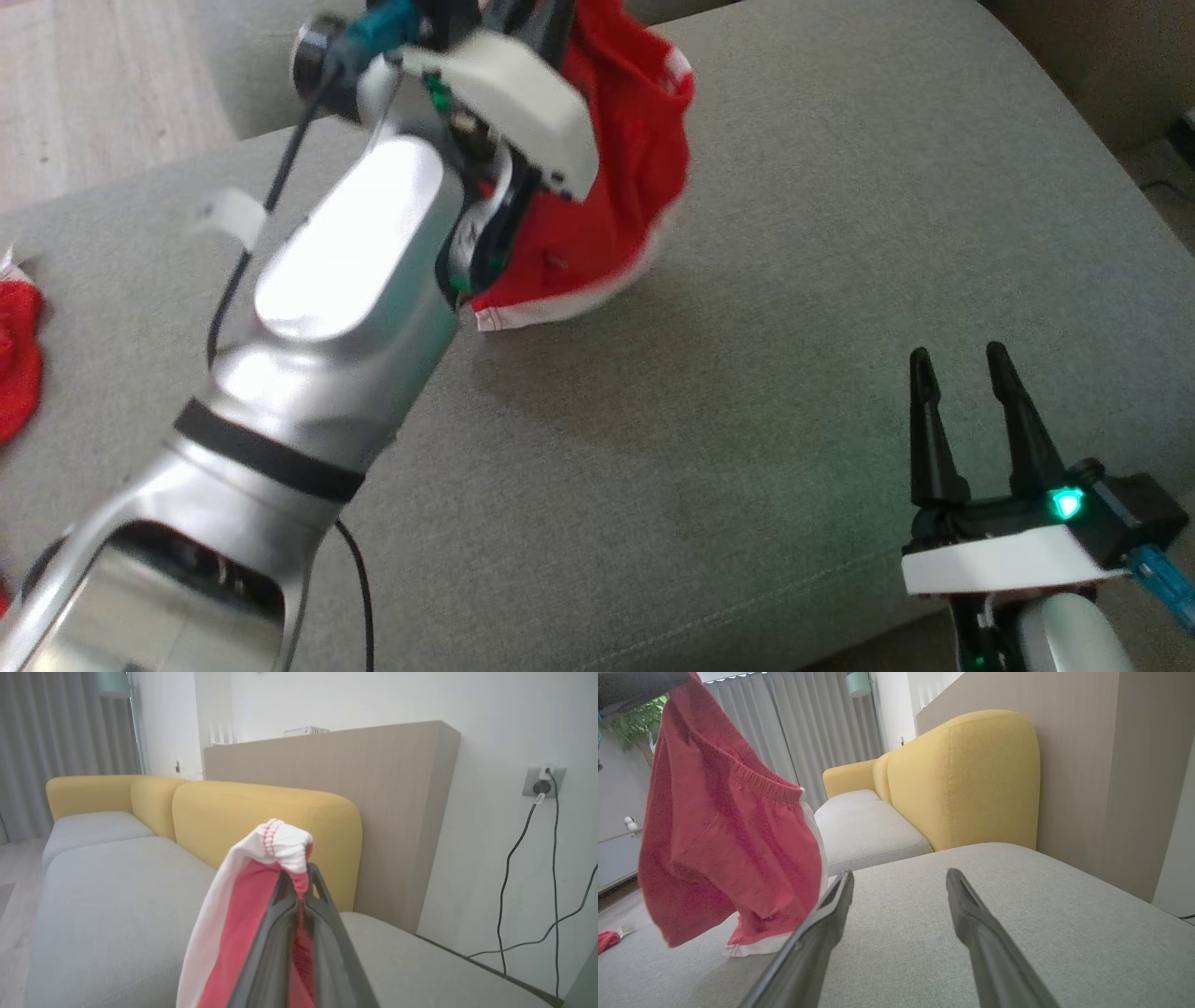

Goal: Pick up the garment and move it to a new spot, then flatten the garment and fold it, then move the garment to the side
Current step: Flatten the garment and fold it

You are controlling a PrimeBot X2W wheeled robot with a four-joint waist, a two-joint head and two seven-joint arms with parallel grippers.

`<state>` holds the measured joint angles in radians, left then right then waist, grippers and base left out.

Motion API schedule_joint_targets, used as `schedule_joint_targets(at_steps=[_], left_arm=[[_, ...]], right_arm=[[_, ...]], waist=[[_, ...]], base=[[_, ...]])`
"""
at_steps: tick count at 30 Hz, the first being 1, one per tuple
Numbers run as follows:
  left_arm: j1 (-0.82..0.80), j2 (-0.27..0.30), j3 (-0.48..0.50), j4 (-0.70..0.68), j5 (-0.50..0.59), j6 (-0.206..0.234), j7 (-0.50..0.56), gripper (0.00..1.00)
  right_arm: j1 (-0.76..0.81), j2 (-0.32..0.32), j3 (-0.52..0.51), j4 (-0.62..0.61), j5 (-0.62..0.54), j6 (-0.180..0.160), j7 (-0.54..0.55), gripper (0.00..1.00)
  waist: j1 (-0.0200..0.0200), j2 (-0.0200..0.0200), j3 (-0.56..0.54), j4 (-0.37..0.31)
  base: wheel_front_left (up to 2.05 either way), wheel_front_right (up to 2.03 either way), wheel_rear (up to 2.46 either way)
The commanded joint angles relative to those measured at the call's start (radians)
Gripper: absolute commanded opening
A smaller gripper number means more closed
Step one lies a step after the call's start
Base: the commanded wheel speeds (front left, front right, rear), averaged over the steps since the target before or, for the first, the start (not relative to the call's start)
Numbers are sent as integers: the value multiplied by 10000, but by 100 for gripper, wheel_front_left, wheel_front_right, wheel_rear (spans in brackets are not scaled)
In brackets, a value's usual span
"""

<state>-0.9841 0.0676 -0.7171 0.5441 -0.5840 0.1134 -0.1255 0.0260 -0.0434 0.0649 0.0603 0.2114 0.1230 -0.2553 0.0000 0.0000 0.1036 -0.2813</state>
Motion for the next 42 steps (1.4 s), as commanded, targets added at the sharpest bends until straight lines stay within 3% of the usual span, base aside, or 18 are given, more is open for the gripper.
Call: schedule_joint_targets(at_steps=[1,8,17,23,27,31,38,42], left_arm=[[-746,184,370,-146,53,-74,-199,0],[-1403,-22,573,312,-332,-534,-863,0],[-1195,-165,401,-1035,-1587,-688,-1141,0],[-1372,-171,-202,-2814,-2751,29,-1229,0],[-1329,-172,-388,-3115,-3031,729,-1268,0],[-518,-59,-325,-2526,-3110,1201,-1300,0],[1993,999,287,-756,-3338,1663,-1348,0],[3299,1299,1873,-375,-2635,2578,-1358,0]], right_arm=[[-324,-68,316,-266,41,77,-65,100],[-441,-68,373,-182,174,77,-65,100],[-357,-68,213,-185,205,77,-65,100],[-358,-68,172,-188,211,77,-65,100],[-455,-68,177,-233,292,77,-65,100],[-499,-68,187,-247,407,77,-65,100],[-423,-68,121,-231,504,77,-65,100],[-317,-68,17,-228,430,77,-65,100]], waist=[[0,0,-22,-121],[0,0,-22,-457],[0,0,-84,-469],[0,0,-195,-329],[0,0,-50,-232],[0,0,77,-177],[0,0,115,-109],[0,0,94,112]], base=[[0,0,0],[0,0,0],[0,0,0],[0,0,0],[0,0,0],[0,0,0],[0,0,0],[0,0,0]])
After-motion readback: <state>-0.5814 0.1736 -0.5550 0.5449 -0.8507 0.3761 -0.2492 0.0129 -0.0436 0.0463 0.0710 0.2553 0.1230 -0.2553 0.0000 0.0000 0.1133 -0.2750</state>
